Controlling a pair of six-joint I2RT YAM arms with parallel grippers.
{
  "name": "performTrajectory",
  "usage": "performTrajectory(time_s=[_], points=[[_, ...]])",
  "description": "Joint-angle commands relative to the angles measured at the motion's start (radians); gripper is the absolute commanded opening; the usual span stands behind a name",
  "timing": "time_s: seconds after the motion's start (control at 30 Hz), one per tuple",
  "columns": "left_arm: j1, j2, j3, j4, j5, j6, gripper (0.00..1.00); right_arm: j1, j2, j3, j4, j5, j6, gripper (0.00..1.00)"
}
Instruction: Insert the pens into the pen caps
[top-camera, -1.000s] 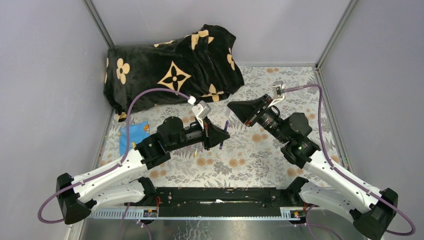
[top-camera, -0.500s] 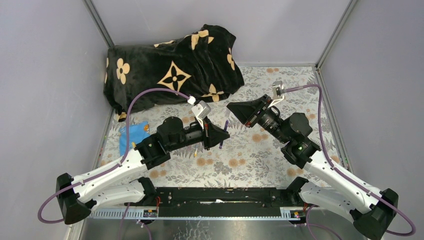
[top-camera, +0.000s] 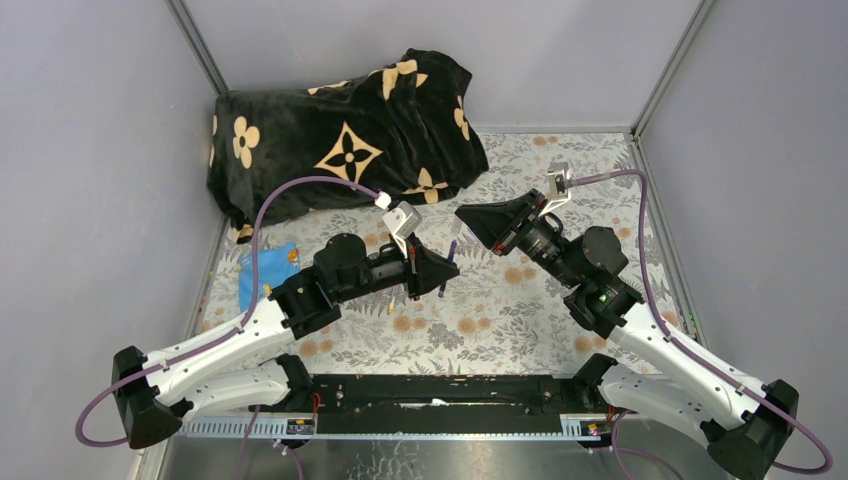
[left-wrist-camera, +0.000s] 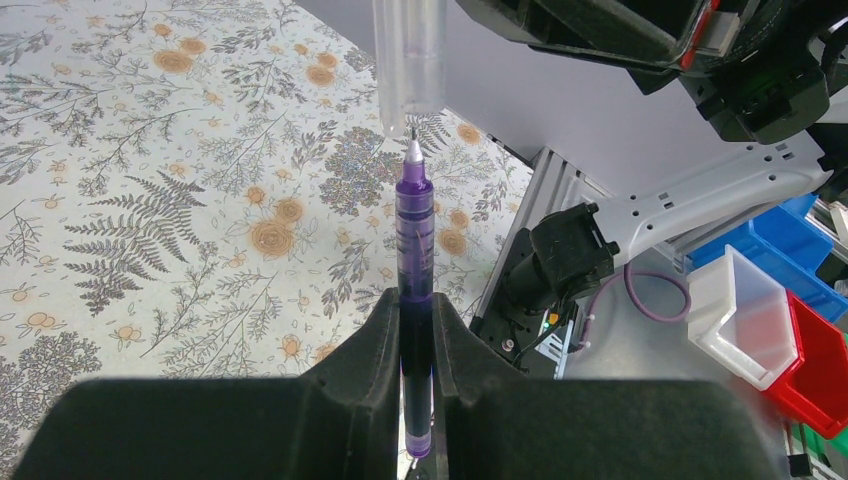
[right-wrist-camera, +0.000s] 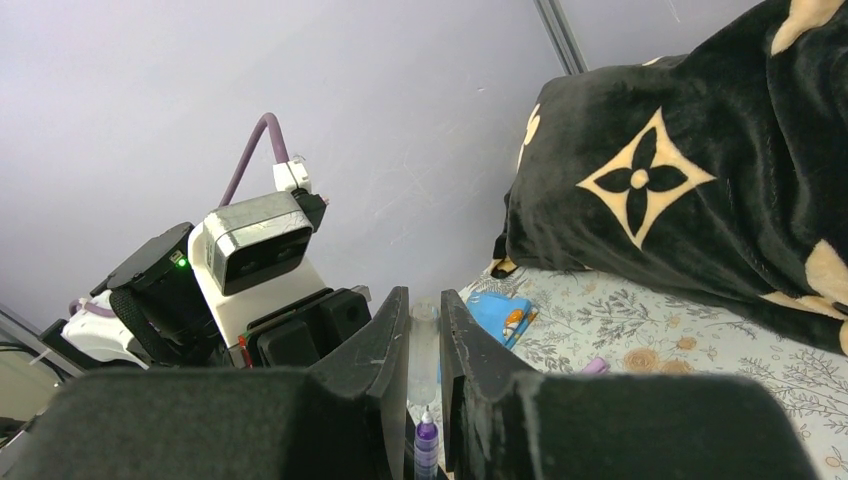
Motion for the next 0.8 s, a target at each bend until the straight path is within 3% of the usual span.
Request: performTrajectory(time_s=[0.0, 0.77], points=[[-0.006, -0.020, 0.036, 0.049, -0.023, 0.024, 0.00, 0.006, -0.013, 0.046, 0.037, -0.011, -0.014, 0.00], [-0.006, -0.025, 0.040, 0.040, -0.058, 0.028, 0.00, 0.005, 0.039, 0.065, 0.005, -0.150, -0.014, 0.00]])
